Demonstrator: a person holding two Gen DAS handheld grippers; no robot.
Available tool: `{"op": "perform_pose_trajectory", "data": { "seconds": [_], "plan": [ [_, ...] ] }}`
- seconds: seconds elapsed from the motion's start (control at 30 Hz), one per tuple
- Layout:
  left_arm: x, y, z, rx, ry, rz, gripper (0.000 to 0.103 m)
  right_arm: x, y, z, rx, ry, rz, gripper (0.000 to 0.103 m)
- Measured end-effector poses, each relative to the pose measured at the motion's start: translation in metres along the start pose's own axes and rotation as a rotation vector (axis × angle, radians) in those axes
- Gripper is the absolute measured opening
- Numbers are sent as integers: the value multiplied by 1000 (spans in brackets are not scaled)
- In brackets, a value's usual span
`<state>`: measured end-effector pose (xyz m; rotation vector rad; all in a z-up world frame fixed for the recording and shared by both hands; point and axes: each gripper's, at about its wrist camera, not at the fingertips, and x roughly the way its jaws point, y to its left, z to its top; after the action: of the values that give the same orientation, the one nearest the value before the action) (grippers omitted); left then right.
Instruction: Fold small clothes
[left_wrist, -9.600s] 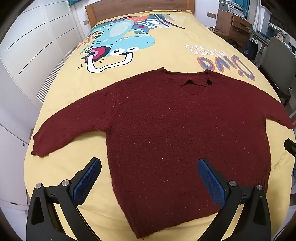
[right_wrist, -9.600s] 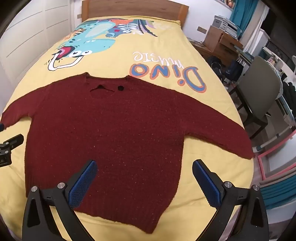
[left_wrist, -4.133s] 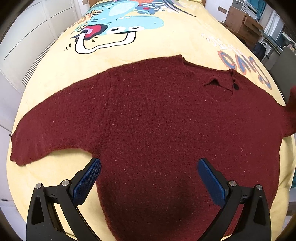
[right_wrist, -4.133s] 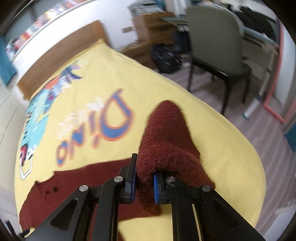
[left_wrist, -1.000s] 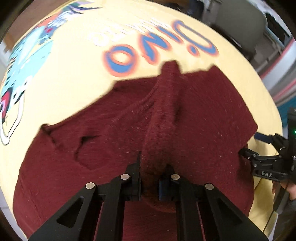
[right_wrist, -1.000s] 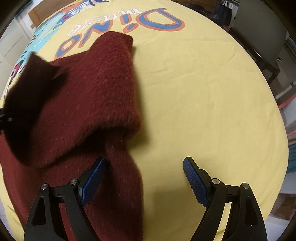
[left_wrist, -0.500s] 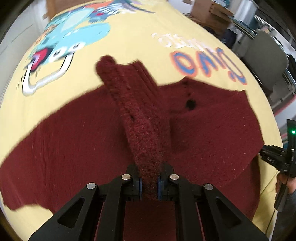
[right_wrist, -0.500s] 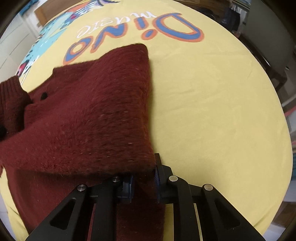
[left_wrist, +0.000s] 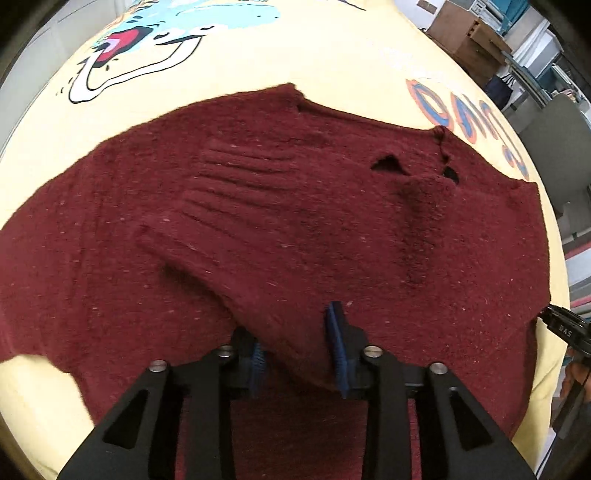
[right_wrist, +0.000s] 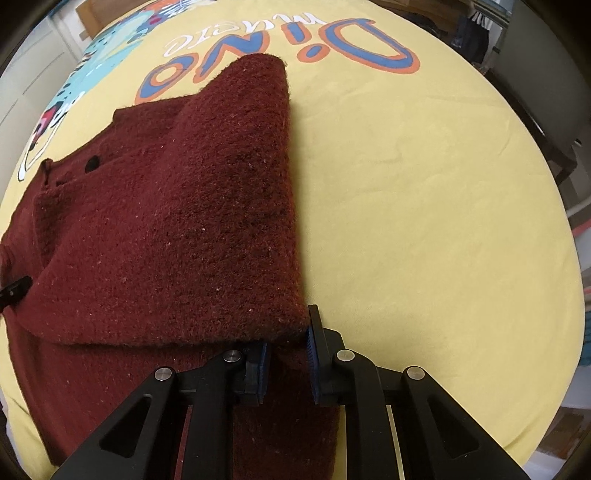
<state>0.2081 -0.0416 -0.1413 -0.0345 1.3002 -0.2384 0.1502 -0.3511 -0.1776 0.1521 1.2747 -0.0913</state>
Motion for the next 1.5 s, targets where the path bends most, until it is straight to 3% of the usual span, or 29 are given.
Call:
{"op": "perform_pose_trajectory", "data": {
  "seconds": [0.2, 0.23, 0.33, 0.4, 0.43, 0.67, 0.83, 0.9, 0.97, 1.03, 1.07, 1.23, 1.33, 1.5],
  "plan": [
    [-13, 24, 0, -13, 0, 51, 67, -4, -5, -1, 15, 4, 11, 22],
    [-15, 27, 3, -17, 0, 51, 78, -4, -6, -1, 23, 5, 10, 26],
    [-23, 37, 13, -9, -18, 57, 95, -8, -13, -3, 47, 8, 24, 38],
    [-28, 43, 24, 1, -37, 75, 101, -14, -18, -5, 49, 8, 18, 50],
    [-30, 46, 30, 7, -42, 78, 101, -16, -20, -7, 44, 7, 13, 56],
    [-11, 44, 62, 111, -1, 114, 101, -28, -30, -17, 47, 4, -7, 66],
    [28, 32, 65, 147, 90, 161, 101, -29, -39, -26, 69, 19, -12, 67],
    [40, 30, 63, 139, 118, 134, 100, -27, -41, -23, 77, 25, -12, 67],
    [47, 27, 59, 130, 128, 93, 96, -26, -44, -21, 79, 29, -15, 67],
    [47, 22, 55, 143, 122, 69, 74, -25, -46, -21, 82, 34, -23, 67],
    [46, 20, 53, 150, 115, 62, 70, -23, -47, -20, 85, 36, -24, 67],
    [32, 13, 48, 194, 79, 47, 17, -17, -51, -17, 103, 49, -16, 68],
    [17, 16, 48, 177, 38, 21, 12, -19, -51, -15, 104, 45, -21, 68],
    [-25, 33, 52, 171, -95, 50, 12, -34, -55, 0, 136, -17, -3, 68]
  ]
}}
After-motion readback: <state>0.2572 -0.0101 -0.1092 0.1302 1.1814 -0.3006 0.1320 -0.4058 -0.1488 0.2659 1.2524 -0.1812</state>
